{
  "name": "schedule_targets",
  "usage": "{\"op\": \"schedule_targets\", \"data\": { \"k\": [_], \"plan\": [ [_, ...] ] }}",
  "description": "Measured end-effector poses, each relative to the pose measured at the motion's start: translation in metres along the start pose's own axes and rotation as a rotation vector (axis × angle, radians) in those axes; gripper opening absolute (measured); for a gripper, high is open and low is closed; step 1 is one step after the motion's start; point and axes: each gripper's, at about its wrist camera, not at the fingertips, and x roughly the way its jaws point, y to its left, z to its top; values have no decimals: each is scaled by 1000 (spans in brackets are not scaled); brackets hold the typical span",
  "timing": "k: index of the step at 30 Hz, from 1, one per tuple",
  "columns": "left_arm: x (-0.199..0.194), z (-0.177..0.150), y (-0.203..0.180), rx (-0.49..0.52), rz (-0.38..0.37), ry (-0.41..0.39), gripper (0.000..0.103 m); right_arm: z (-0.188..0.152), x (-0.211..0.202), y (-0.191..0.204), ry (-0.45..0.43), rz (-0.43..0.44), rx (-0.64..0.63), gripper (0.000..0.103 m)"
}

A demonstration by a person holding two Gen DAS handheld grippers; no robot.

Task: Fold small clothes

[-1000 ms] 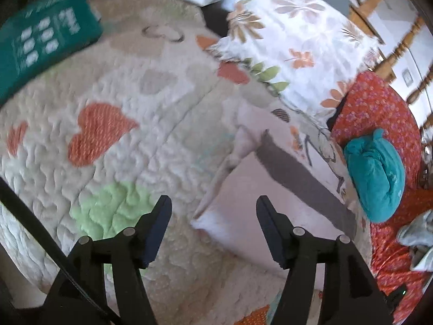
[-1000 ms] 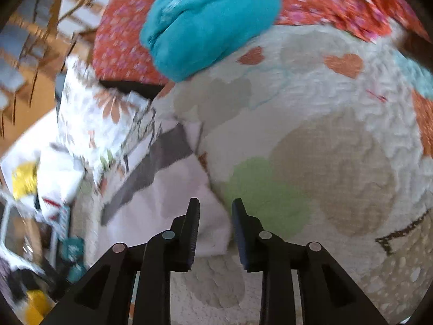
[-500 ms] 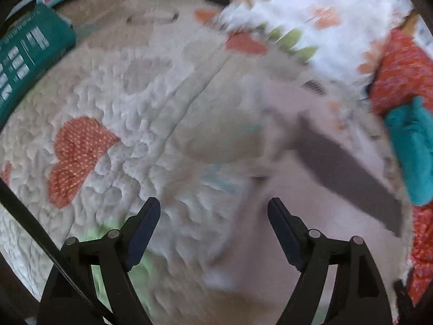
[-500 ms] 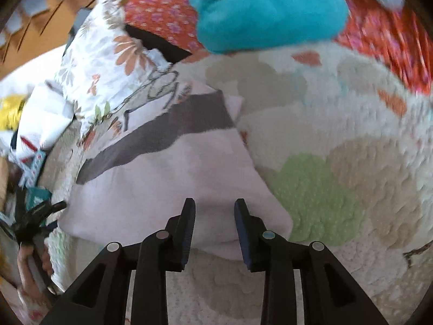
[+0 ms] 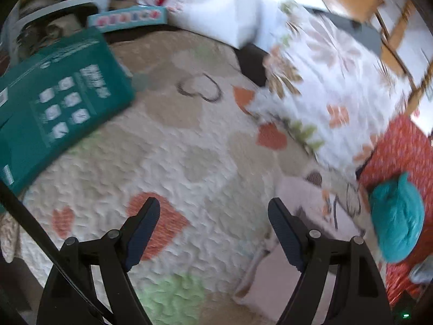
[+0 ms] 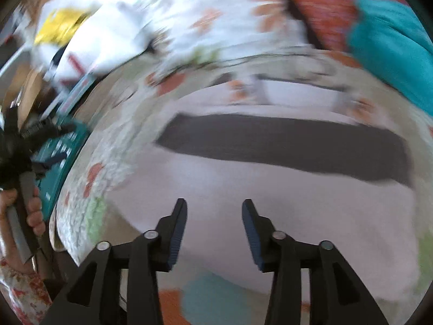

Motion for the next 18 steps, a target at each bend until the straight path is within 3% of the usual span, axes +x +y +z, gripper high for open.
{"op": "schedule_targets", "data": {
  "k": [7,14,15,17,18],
  "plan": [
    [-3,14,44,-159,-23,3,81,28,91,98,115,-31,-164,68],
    [-6,14,50,-175,-47,13,81,38,158,139,190,-311,-209,71],
    [-6,14,51,-177,-47,17,81,38,160,143,168,-334,-226,69],
    [-5,13,52,-182,-40,20,81,36,160,148,148,-355,-243,52],
    [-6,13,53,-183,-36,18,81,36,158,148,138,-373,-251,37]
  ]
}}
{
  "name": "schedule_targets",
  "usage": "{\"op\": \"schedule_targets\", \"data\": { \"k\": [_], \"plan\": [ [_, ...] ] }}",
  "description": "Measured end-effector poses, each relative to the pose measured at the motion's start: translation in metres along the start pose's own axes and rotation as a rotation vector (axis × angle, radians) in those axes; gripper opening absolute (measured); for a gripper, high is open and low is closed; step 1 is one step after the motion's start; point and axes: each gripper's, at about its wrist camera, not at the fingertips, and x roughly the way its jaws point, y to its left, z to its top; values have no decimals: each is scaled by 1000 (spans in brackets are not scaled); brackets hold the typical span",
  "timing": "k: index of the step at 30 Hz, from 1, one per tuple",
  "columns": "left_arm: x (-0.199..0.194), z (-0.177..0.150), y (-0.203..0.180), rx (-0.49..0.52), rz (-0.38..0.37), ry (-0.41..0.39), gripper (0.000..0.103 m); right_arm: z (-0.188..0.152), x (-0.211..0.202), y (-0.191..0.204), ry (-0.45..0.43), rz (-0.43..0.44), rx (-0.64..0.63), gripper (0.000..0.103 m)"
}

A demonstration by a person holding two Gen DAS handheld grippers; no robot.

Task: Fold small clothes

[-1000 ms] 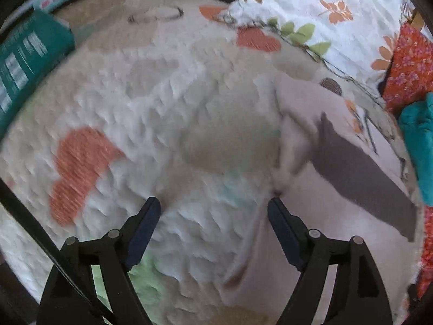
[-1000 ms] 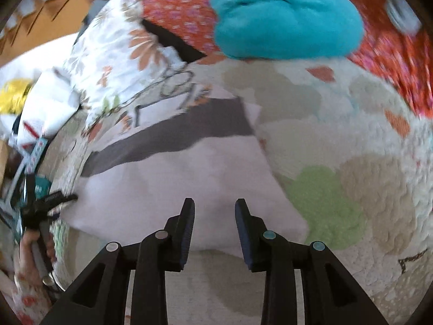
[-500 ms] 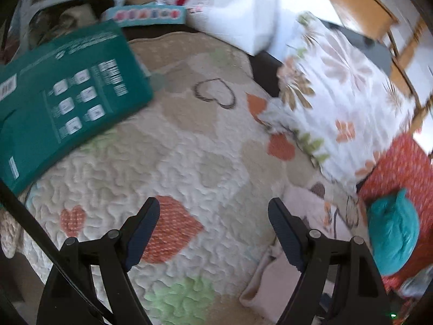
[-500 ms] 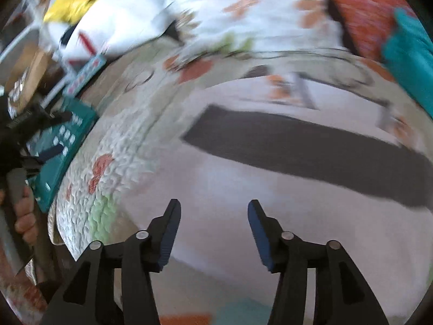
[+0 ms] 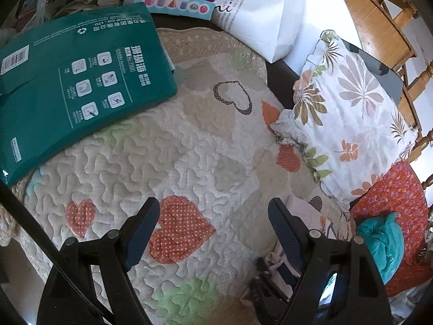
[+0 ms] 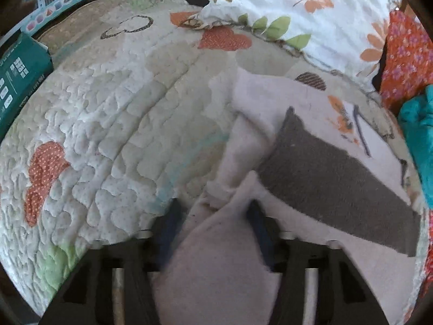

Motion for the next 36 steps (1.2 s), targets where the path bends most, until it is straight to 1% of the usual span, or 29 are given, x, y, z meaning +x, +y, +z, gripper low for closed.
{"op": "schedule_targets", "data": {
  "k": [1,2,3,5,6,8,9,11,12,14,15,17,20,21,22,23,24,25,27,29,31,33,36],
  "plan": [
    [-1,-1,0,-1,4,-4,81,-1,-1,-2,-1,-7,0,25],
    [-2,-3,-1,-1,5,-6,81,-1,-3,-6,2,3,8,20],
    [-1,-2,-1,3,3,-4,81,-1,-4,-14,6,22,22,12],
    [-2,-6,-5,19,3,-2,81,1,-12,-38,6,101,87,11],
    [-1,-10,-8,34,5,1,81,1,-22,-56,-11,143,140,10],
    [0,-17,-18,64,8,9,81,0,-38,-89,-46,184,215,10],
    [1,-20,-22,75,7,13,81,-3,-49,-112,-70,207,260,10],
    [3,-29,-35,103,1,21,81,-12,-70,-162,-116,226,350,10],
    [4,-33,-41,114,-5,25,81,-23,-83,-196,-143,232,409,10],
    [7,-44,-58,151,-27,38,81,-46,-98,-243,-172,216,485,10],
    [8,-49,-66,169,-35,45,81,-65,-107,-276,-186,190,540,10],
    [12,-65,-90,228,-67,71,81,-104,-112,-323,-183,141,625,10],
    [19,-91,-124,319,-100,107,81,-147,-96,-366,-112,41,675,10],
    [22,-101,-137,354,-109,119,81,-160,-84,-377,-70,32,692,11],
    [25,-113,-149,387,-120,132,81,-174,-72,-388,-36,65,716,14],
    [28,-126,-161,423,-128,148,81,-184,-68,-396,-36,101,744,14],
    [30,-135,-169,447,-131,157,81,-193,-70,-404,-62,132,783,23],
    [33,-148,-180,482,-137,170,81,-199,-77,-411,-86,130,812,25],
    [39,-167,-196,536,-149,195,81,-203,-88,-418,-118,138,824,26],
    [45,-182,-208,577,-147,215,81,-201,-100,-421,-150,146,800,28],
    [49,-193,-217,602,-154,222,81,-197,-108,-416,-176,179,740,42],
    [50,-202,-223,617,-167,225,81,-197,-113,-410,-196,210,694,50],
    [53,-216,-233,644,-173,235,81,-199,-108,-399,-200,215,646,51]
  ]
}}
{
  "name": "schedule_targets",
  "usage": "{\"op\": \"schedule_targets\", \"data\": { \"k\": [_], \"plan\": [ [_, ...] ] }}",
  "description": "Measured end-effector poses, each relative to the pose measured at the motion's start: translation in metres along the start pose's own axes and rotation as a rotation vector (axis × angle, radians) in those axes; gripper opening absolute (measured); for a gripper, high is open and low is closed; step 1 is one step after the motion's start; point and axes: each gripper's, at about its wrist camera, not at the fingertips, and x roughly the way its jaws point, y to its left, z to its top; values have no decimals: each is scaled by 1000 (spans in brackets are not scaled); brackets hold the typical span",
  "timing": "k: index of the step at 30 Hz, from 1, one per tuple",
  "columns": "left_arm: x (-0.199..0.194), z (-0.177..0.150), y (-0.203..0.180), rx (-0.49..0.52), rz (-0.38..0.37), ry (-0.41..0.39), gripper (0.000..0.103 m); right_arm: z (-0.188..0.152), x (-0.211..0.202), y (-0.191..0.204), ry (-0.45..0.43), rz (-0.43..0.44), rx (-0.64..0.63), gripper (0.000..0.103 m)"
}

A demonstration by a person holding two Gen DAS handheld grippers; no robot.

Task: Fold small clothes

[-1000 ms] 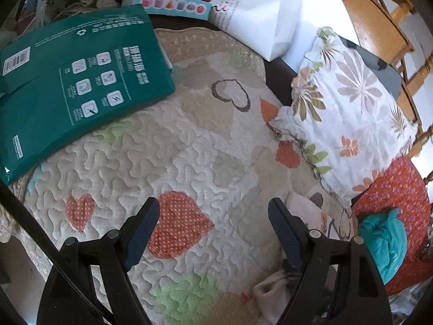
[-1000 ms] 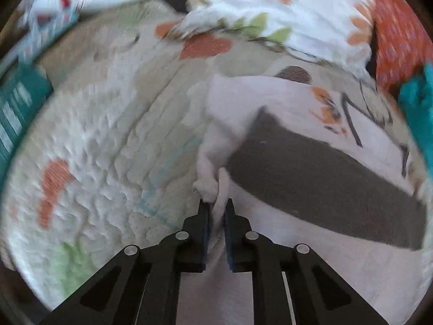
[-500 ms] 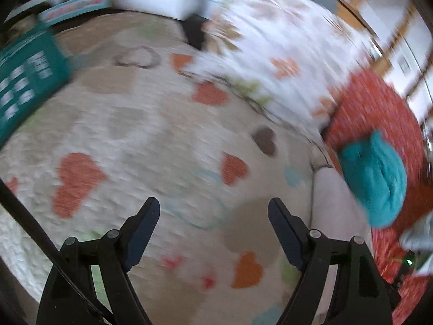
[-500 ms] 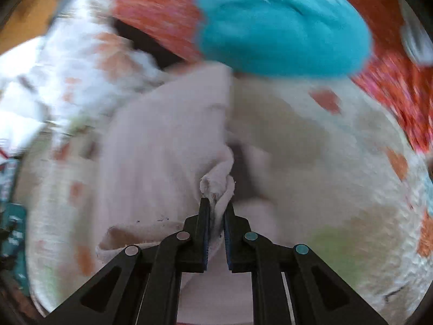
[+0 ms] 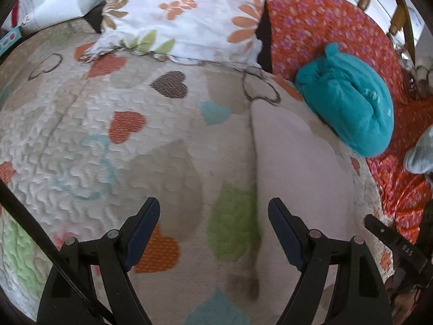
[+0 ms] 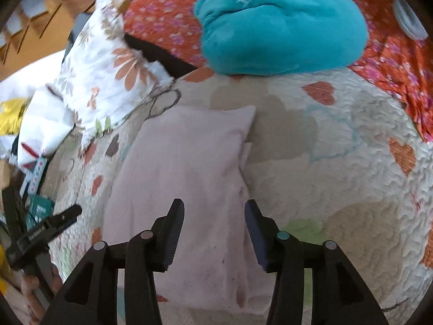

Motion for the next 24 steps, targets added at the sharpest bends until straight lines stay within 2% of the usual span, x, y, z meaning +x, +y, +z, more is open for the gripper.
{"op": "schedule_targets", "data": {
  "k": [4,8,10,12,15,17,18,20,22,23,24],
  "plan": [
    [18,1,-12,14,-17,45,81,-6,23,-1,94,1,-14,51],
    [42,13,-22,35,16,62,81,14,22,-18,55,-20,42,52],
    [56,18,-24,37,13,81,81,31,29,-30,41,2,86,70],
    [70,23,-22,4,-36,100,81,47,52,-38,75,54,118,72],
    [82,28,-17,-81,-168,134,81,60,87,-45,107,134,150,72],
    [93,29,-12,-152,-283,179,81,62,107,-46,142,224,190,53],
    [94,29,-11,-175,-295,175,81,63,108,-47,144,259,220,41],
    [89,31,-17,-139,-241,143,80,72,100,-35,129,241,169,36],
    [83,32,-27,-60,-154,107,80,76,96,-19,127,148,74,37],
    [79,31,-32,-26,-90,87,80,77,94,-16,119,96,47,38],
    [77,32,-34,-8,-56,80,80,76,89,-16,92,35,35,40]
  ]
}}
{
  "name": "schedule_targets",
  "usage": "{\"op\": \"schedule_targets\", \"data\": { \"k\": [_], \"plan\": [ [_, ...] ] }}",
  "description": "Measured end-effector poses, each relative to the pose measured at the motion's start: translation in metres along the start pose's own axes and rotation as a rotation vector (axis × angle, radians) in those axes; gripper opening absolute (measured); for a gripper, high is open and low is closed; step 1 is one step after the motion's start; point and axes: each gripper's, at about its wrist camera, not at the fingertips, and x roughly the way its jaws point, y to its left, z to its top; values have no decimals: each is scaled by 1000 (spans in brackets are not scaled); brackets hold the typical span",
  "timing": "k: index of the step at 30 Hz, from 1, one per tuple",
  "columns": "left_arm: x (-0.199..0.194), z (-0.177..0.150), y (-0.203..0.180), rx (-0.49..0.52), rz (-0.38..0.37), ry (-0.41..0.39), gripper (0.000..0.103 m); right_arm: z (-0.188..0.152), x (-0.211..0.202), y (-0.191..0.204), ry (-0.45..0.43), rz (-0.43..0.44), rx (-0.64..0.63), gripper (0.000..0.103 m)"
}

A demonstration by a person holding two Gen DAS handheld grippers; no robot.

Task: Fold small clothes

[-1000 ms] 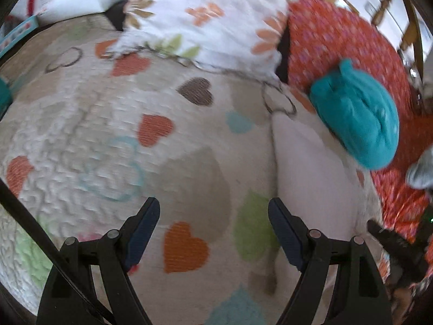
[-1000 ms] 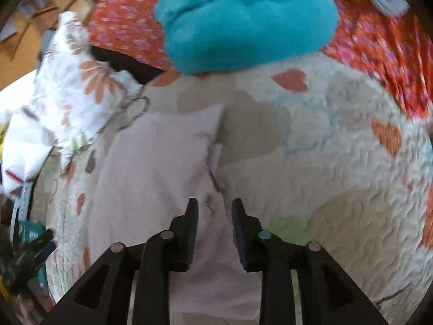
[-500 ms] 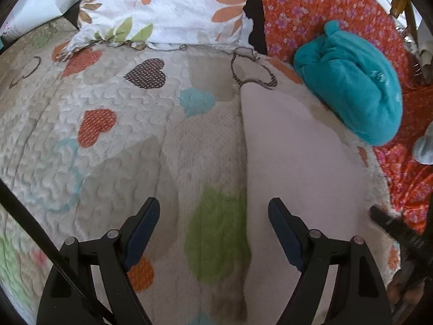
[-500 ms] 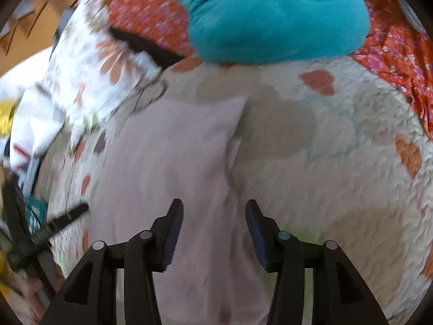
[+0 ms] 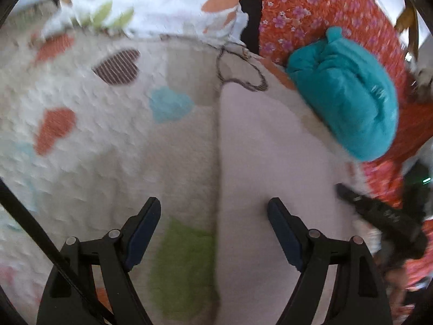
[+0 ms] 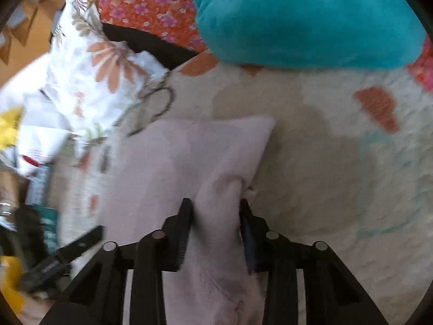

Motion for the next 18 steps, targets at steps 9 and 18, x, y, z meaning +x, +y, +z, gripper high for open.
{"op": "schedule_targets", "data": {
  "k": [9,18],
  "plan": [
    [-12,-24,-4,98,106,13,83,-6,-59,8,-224,5,-11,43],
    [-21,-74,4,173,120,29,88,-58,-25,39,37,173,-37,43]
  ]
}}
